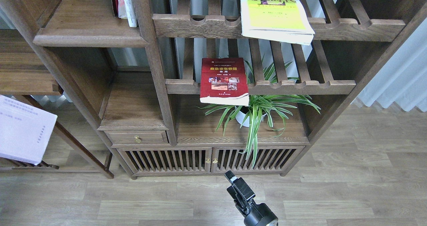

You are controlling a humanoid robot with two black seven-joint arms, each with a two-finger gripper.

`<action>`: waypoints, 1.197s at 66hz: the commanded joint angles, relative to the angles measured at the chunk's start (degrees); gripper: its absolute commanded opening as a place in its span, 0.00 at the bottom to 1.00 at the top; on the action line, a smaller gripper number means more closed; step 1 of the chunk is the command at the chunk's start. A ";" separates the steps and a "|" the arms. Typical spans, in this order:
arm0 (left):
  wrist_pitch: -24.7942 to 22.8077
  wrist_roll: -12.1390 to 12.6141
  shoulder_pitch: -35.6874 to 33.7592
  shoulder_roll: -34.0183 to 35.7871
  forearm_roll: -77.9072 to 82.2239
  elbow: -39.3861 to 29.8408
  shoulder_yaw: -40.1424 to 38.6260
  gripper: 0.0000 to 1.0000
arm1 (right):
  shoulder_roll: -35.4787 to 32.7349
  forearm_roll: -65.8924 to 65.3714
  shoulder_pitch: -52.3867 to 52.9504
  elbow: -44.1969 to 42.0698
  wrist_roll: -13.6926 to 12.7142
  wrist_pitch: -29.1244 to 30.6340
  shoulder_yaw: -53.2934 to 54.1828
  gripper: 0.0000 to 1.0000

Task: Organize books on shelf
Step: 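Carry the white book with the left gripper up toward the upper shelf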

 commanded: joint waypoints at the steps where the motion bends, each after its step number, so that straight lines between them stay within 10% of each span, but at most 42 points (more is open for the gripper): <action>1: 0.00 0.32 -1.54 2.88 0.01 -0.01 0.96 0.07 | 0.00 0.04 -0.02 0.00 0.01 0.00 0.05 0.98; 79: 0.00 0.90 -23.95 16.77 0.10 2.98 19.24 0.08 | 0.00 1.01 0.24 -1.14 0.01 0.00 0.23 0.98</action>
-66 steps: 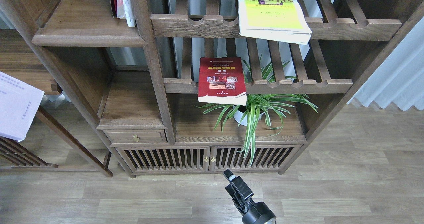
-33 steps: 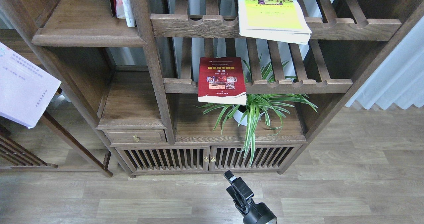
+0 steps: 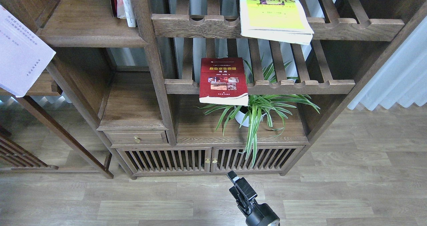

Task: Organize books on shelf
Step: 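Carry the white book with the left gripper up toward the upper shelf, then lower the white book flat onto the upper shelf with the left gripper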

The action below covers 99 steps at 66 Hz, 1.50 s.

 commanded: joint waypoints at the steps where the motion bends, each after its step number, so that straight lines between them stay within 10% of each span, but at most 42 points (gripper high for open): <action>1: 0.00 -0.01 -3.53 0.57 0.00 -0.17 2.86 0.08 | 0.00 0.00 0.00 0.00 0.05 0.00 -0.17 0.98; 99: 3.22 -0.01 -35.26 1.18 0.88 11.43 21.41 0.07 | 0.00 0.35 -0.17 0.09 0.05 0.00 -0.08 0.98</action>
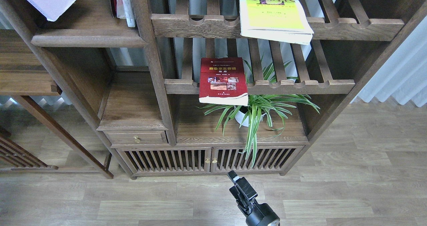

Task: Organize books on shelf
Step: 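Lower the white book flat onto the upper shelf with the left gripper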

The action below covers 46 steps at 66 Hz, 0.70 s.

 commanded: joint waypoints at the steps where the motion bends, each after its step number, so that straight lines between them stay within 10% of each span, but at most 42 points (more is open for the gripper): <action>1: 0.09 0.00 -1.67 -0.02 0.09 2.08 1.27 0.07 | 0.00 0.00 -0.04 0.00 0.00 0.00 -0.08 0.98; 46: 2.56 0.00 -14.41 -10.48 5.54 15.97 5.76 0.07 | 0.00 0.09 -0.04 0.17 0.00 0.00 -0.35 0.98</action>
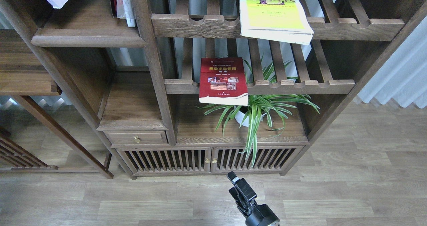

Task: Organize books on shelf
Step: 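Lower the white book flat onto the upper shelf with the left gripper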

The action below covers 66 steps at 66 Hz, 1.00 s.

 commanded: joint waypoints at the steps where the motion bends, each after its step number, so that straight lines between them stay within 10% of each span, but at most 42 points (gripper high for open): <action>1: 0.01 0.00 -2.56 -2.40 1.68 3.06 0.37 0.07 | 0.00 0.02 0.00 0.00 0.00 0.00 -0.07 0.98; 66: -1.93 0.00 -19.26 -6.54 4.85 23.28 16.98 0.07 | 0.00 0.10 -0.44 0.61 0.09 0.00 -0.16 0.98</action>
